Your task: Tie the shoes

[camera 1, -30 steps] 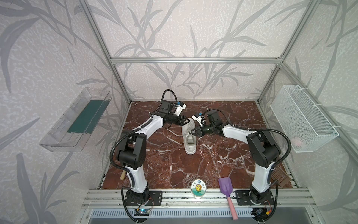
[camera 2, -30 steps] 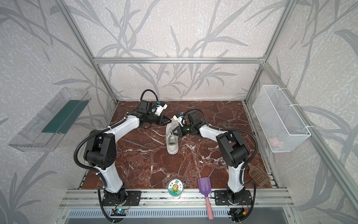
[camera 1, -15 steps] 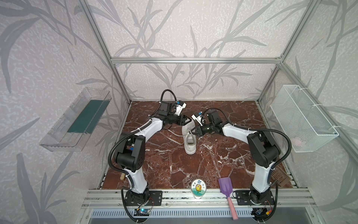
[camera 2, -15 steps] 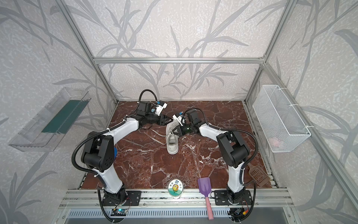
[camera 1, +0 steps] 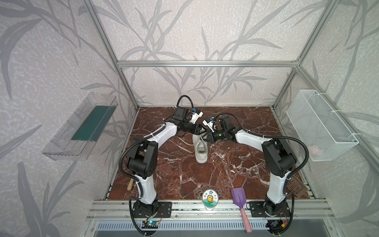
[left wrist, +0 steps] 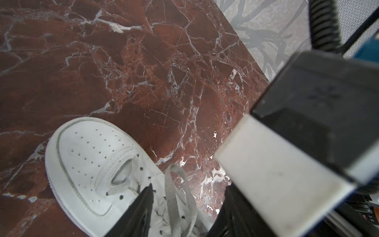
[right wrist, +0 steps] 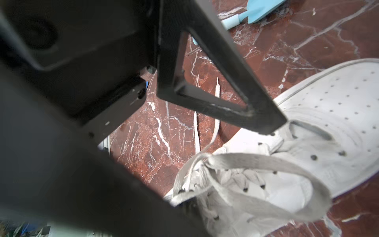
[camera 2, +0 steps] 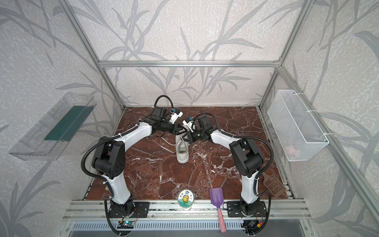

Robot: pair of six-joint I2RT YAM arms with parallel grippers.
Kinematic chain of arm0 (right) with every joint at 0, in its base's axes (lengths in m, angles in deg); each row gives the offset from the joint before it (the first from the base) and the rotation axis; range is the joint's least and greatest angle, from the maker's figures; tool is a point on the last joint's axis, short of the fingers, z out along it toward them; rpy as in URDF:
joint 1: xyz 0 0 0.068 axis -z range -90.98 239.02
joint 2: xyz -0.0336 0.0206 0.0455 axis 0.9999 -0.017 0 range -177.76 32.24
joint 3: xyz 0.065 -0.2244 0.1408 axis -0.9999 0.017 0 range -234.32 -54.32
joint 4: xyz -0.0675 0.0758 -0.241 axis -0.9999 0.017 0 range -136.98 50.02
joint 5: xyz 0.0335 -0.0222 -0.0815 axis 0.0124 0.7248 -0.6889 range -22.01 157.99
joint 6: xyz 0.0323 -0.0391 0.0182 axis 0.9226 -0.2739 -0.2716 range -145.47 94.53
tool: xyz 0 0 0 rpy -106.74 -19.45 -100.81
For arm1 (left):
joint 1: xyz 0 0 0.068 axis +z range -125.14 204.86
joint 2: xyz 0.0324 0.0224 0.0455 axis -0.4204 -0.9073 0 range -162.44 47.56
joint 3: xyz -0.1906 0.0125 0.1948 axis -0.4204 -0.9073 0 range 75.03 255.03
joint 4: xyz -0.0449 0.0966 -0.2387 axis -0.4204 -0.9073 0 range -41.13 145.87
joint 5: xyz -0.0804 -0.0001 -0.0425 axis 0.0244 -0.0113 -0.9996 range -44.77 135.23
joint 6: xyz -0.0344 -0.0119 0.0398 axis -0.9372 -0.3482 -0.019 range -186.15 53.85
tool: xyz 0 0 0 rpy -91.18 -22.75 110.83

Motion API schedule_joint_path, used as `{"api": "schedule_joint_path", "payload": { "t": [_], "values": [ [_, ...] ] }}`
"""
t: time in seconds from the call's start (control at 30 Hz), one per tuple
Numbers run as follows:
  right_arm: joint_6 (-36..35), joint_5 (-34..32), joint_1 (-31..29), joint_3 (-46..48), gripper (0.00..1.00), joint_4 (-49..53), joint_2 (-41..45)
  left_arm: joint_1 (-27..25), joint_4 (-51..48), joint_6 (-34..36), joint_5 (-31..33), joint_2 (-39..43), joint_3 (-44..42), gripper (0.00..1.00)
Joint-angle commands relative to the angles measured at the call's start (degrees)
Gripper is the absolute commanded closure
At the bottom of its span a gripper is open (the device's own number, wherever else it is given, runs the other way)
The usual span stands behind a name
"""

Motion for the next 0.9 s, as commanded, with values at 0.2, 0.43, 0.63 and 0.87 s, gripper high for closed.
{"api": "schedule_joint_path", "payload": {
  "t": [0.2, 0.43, 0.63, 0.87],
  "values": [
    [-3.5, 0.0, 0.1, 0.0, 1.00, -2.4, 0.0, 0.5, -2.4, 1.0, -2.7, -1.9, 2.4, 0.40],
    [-4.2, 1.2, 0.0, 0.0, 1.00, -3.1, -0.6, 0.5, -4.9, 2.6, -5.0, -2.8, 3.3, 0.40],
    [-4.4, 1.0, 0.0, 1.2, 1.00, -2.4, -0.2, 0.5, -6.3, 2.7, -6.5, -4.4, 4.7, 0.41],
    [-4.2, 0.9, 0.0, 1.6, 1.00, -2.2, -0.5, 0.3, -10.2, 4.9, -5.8, -5.6, 6.8, 0.46]
  ]
}}
